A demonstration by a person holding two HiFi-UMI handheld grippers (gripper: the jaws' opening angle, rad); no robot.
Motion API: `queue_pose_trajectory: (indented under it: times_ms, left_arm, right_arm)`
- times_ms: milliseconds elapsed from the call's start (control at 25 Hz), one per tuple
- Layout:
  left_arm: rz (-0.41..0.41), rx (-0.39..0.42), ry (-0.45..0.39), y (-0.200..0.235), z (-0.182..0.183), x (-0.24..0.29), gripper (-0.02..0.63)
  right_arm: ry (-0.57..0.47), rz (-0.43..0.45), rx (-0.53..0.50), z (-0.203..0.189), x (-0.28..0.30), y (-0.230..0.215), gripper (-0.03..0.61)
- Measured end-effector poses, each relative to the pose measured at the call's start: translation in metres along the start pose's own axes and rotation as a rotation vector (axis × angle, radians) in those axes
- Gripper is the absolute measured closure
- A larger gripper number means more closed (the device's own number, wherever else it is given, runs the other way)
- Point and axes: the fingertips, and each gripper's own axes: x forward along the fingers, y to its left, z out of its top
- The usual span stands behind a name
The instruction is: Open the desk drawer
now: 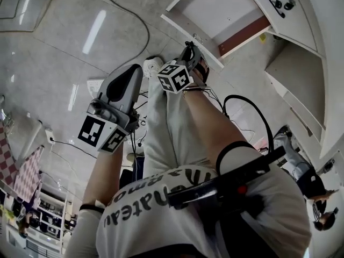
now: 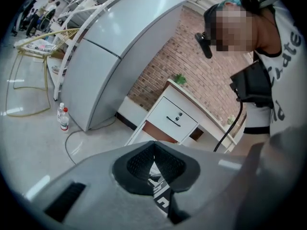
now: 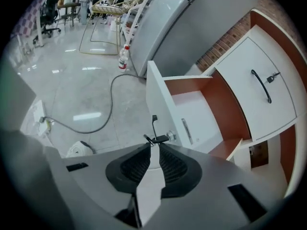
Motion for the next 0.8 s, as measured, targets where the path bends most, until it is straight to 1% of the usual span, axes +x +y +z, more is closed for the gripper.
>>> queue_pose_trajectory:
  times_ms: [80,120,200,240,320,400,480,520,600,680,760,800]
  left_arm:
    - [0.024,0.000,0.006,-0.006,0.014,-0.003,0.598]
    - [0.037,-0.009,-0.003,-0.010,0.023,-0.004,0.598]
    - [0.049,-0.023,-0.044,-0.021,0.048,-0.005,0.598]
    - [0.048,-0.017,-0.063,-0.029,0.062,-0.004,0.598]
    - [0.039,0.020,-0.074,-0.049,0.086,0.000,0.598]
    - [0.034,0.067,-0.060,-0.070,0.104,0.003,0.598]
    - [0.044,0.113,-0.046,-0.089,0.124,0.007,0.598]
    - [0.049,0.137,-0.049,-0.096,0.137,0.011,0.598]
    - [0.062,0.176,-0.078,-0.108,0.165,0.020,0.598]
    - [0.075,0.196,-0.121,-0.122,0.191,0.026,0.598]
    - [0.075,0.210,-0.165,-0.139,0.218,0.030,0.598]
    - [0.066,0.219,-0.193,-0.150,0.234,0.031,0.598]
  right_arm:
    - [0.013,0.042,0.016,0.001,-0.018,-0.006,0.540]
    - [0.011,0.048,0.027,0.001,-0.028,-0.013,0.541]
    - [-0.001,0.046,0.046,0.005,-0.045,-0.031,0.541]
    - [-0.007,0.043,0.051,0.009,-0.051,-0.043,0.541]
    - [-0.015,0.035,0.070,0.017,-0.065,-0.070,0.541]
    - [-0.020,0.035,0.109,0.025,-0.080,-0.101,0.541]
    - [-0.040,0.039,0.180,0.039,-0.095,-0.139,0.543]
    - [-0.065,0.049,0.224,0.052,-0.101,-0.159,0.554]
    - [-0.141,0.098,0.305,0.084,-0.113,-0.197,0.557]
    - [-0.225,0.199,0.356,0.115,-0.133,-0.223,0.560]
    - [-0.307,0.314,0.382,0.143,-0.162,-0.241,0.560]
    - [-0.349,0.358,0.389,0.158,-0.179,-0.252,0.560]
